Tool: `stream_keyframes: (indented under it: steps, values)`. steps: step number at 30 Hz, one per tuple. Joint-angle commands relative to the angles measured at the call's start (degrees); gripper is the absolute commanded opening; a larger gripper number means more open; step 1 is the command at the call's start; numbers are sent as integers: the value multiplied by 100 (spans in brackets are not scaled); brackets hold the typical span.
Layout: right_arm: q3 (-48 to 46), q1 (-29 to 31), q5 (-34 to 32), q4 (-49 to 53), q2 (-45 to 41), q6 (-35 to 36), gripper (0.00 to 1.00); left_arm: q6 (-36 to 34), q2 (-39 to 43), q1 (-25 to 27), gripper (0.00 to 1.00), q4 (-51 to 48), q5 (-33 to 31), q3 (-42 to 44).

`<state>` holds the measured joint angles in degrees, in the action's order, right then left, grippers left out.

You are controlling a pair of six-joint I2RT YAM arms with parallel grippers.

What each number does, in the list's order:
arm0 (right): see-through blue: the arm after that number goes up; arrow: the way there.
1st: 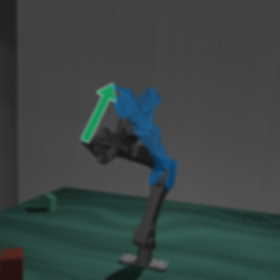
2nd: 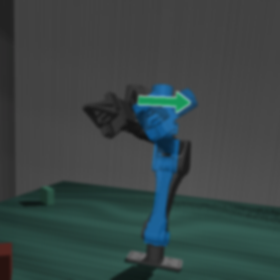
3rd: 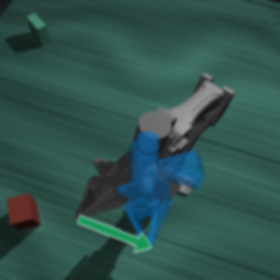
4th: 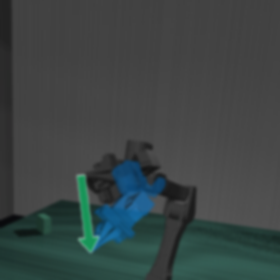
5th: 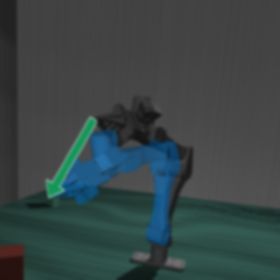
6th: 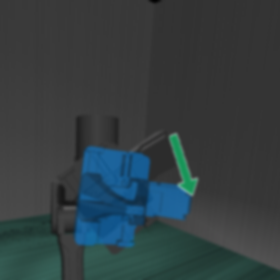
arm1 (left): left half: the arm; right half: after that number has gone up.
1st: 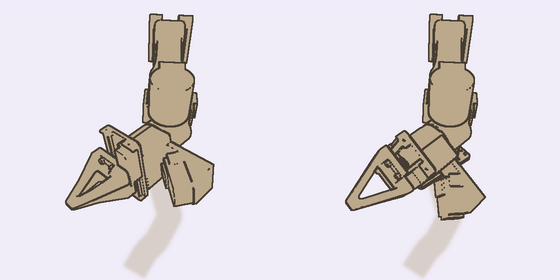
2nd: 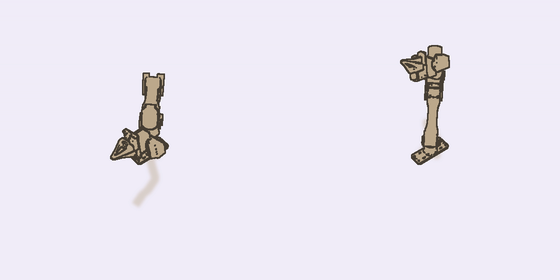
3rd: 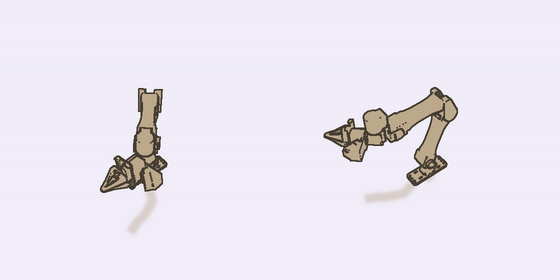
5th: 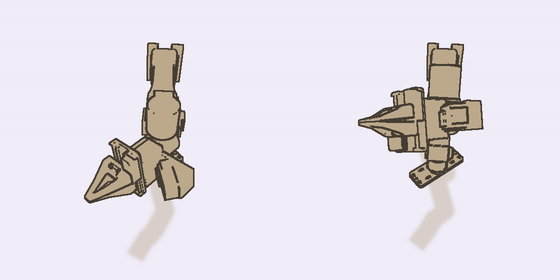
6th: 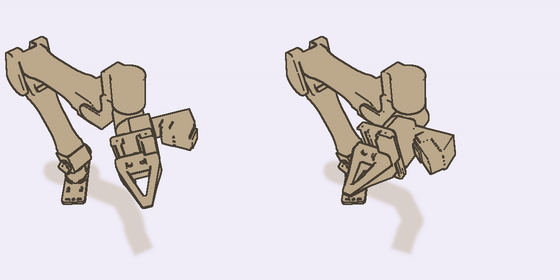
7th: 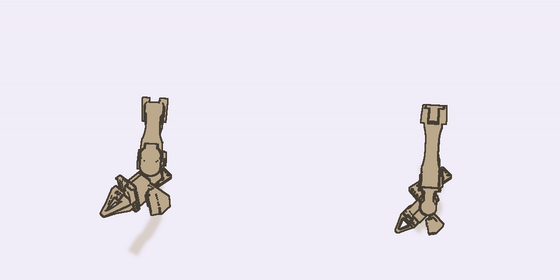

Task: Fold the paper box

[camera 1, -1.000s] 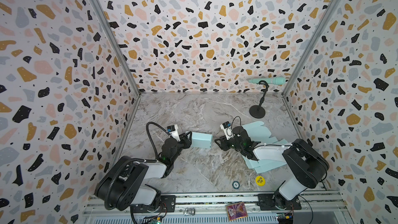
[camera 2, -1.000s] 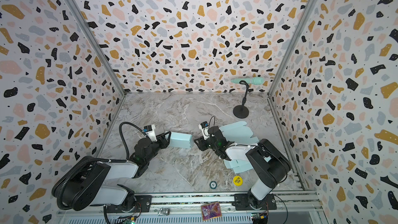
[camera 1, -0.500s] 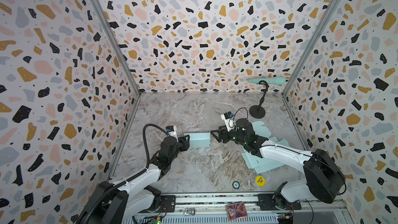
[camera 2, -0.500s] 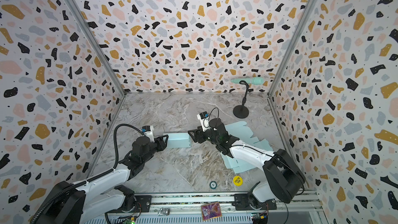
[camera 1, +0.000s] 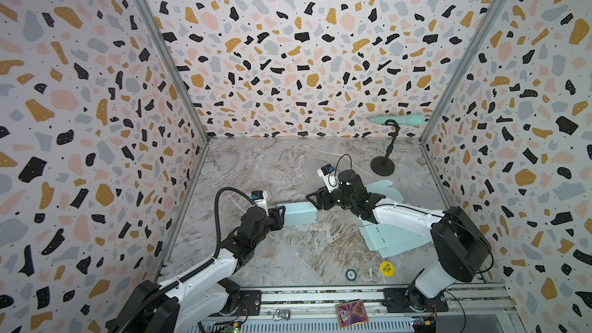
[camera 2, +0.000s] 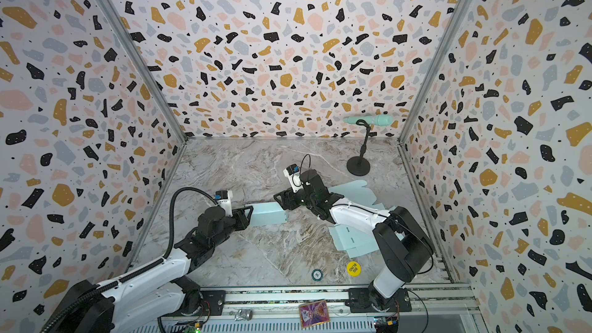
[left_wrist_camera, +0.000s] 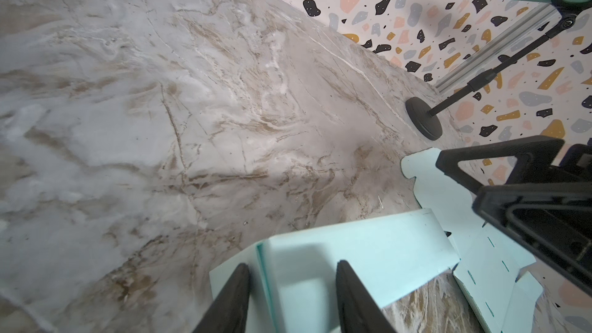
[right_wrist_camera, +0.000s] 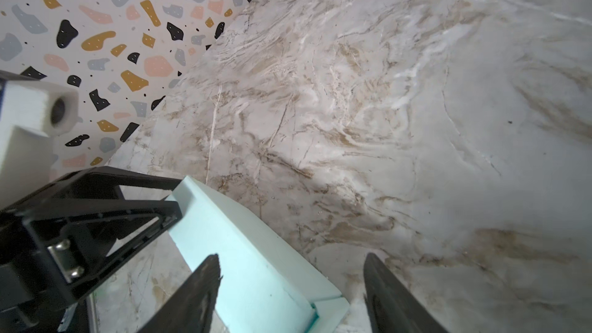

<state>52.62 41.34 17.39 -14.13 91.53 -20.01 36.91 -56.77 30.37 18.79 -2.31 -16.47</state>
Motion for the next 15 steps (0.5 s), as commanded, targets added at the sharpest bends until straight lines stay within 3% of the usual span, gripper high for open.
stream_keyframes:
  steps: [1,7,15]
  values:
    - [-225,49,162,60,-231,96,72,-139,101,154,44,-402,-24,170]
    - [-610,234,341,17,-391,-22,70,80,595,382,41,-779,-68,347]
    - [-1284,911,-356,244,-846,-2,68,308,1515,767,40,-1618,-226,726]
